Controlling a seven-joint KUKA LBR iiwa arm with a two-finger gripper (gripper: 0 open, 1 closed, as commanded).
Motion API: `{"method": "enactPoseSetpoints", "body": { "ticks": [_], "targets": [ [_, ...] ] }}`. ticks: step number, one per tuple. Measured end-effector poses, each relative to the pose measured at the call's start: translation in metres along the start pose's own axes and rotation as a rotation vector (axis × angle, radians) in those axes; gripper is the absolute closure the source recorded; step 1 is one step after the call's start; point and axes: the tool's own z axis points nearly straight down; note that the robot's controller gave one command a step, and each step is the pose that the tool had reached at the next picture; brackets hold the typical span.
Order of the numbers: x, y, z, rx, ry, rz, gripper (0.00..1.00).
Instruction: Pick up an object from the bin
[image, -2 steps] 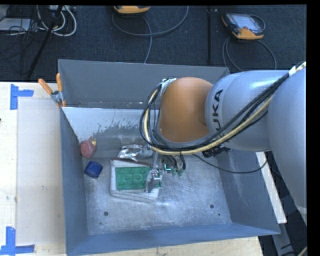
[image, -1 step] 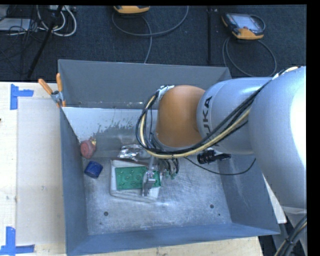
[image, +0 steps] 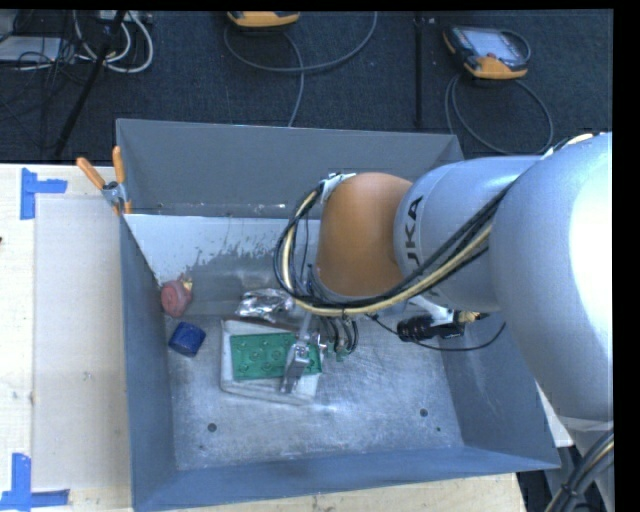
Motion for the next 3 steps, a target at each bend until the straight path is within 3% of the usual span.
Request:
{"method": "enactPoseSetpoints", "body": {
  "ticks": [1, 3],
  "targets": [
    [-0.002, -0.006, -0.01, -0.002, -0.001, 0.093, 0.0],
    [-0.001, 0.0, 0.002, -0.004, -0.006, 0.166, 0.0]
  ]
}}
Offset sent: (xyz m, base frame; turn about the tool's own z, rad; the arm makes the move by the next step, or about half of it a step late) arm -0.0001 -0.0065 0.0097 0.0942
